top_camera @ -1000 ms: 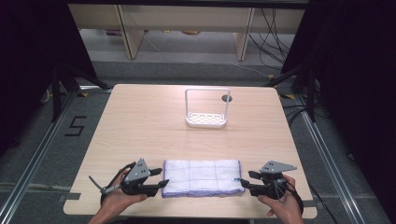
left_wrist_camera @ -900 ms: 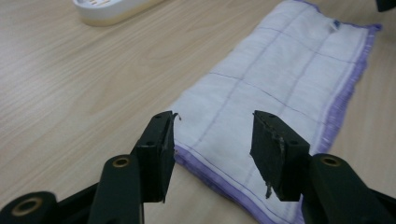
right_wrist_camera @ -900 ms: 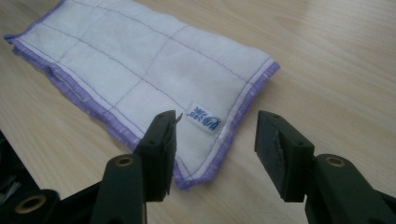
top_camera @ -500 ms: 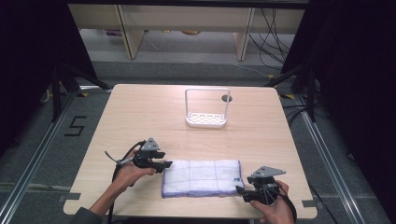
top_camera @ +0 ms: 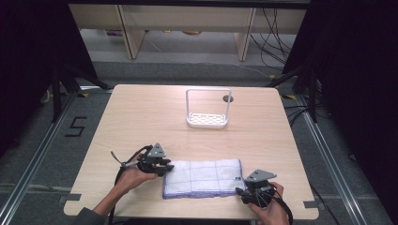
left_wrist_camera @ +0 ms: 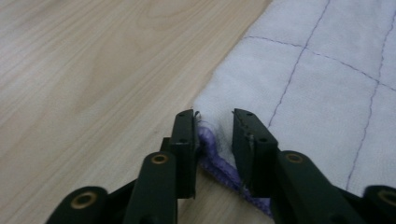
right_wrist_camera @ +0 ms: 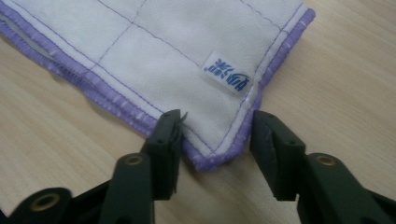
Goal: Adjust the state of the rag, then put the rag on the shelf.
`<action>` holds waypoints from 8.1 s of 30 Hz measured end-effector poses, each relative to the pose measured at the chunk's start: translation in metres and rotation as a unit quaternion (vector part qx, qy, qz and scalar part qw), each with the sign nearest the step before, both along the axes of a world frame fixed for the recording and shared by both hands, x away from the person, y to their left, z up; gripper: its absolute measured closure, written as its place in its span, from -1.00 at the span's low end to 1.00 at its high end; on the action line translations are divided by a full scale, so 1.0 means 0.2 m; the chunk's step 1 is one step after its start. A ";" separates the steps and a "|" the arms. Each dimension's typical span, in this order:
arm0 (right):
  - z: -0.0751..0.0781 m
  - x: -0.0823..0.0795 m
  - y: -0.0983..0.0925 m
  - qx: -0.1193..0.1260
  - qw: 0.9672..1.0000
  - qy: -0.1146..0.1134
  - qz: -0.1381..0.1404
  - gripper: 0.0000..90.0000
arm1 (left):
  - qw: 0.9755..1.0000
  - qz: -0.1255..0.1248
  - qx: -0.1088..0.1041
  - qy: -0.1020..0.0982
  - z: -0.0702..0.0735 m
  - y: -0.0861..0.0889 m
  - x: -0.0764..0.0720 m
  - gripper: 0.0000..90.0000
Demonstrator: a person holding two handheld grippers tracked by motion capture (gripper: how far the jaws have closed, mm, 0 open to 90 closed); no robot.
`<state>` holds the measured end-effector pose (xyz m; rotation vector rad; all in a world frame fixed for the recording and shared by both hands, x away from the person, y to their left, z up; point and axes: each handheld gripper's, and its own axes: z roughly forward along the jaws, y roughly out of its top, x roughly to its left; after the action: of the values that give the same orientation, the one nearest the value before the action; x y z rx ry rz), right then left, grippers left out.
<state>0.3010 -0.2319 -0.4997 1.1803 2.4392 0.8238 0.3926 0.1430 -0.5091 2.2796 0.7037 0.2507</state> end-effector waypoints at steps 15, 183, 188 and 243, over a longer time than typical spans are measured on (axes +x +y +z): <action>0.02 0.13 -0.03 0.021 0.998 0.006 0.052 0.89 | 1.000 -0.022 0.013 -0.017 0.02 0.01 -0.09 0.86; 0.25 0.86 0.27 0.086 0.995 -0.010 0.056 0.94 | 0.995 0.064 -0.059 -0.050 0.24 -0.36 0.40 0.97; 0.30 0.84 0.26 0.100 0.992 -0.033 0.064 0.94 | 0.994 0.060 -0.063 -0.060 0.31 -0.34 0.38 0.97; 1.17 0.89 0.26 0.152 0.975 -0.147 0.070 0.94 | 0.983 0.067 -0.090 -0.146 1.20 -0.27 0.43 0.97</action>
<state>0.4787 -0.1791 -0.2656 0.9061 2.2234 1.3491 0.4787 0.0893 -0.2683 1.9731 0.6947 0.5497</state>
